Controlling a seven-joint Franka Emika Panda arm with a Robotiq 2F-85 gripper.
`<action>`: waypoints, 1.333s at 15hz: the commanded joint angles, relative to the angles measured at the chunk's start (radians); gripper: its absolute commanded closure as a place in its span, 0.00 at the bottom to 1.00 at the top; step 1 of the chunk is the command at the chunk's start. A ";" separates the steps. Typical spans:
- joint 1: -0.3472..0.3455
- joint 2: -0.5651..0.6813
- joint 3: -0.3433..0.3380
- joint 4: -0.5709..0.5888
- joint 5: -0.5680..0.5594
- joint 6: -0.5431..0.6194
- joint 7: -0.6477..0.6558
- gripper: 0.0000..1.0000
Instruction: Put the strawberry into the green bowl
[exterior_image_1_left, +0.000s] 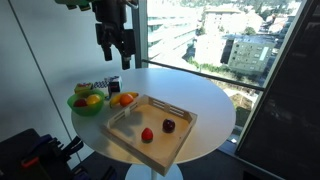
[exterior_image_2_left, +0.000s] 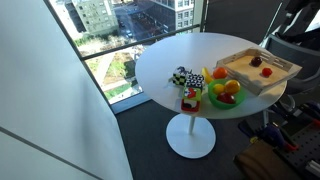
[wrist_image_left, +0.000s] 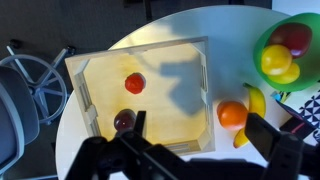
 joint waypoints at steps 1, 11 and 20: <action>-0.017 0.046 -0.013 0.019 -0.023 0.034 -0.006 0.00; -0.033 0.182 -0.041 0.004 -0.049 0.181 -0.061 0.00; -0.034 0.321 -0.039 0.002 -0.053 0.313 -0.140 0.00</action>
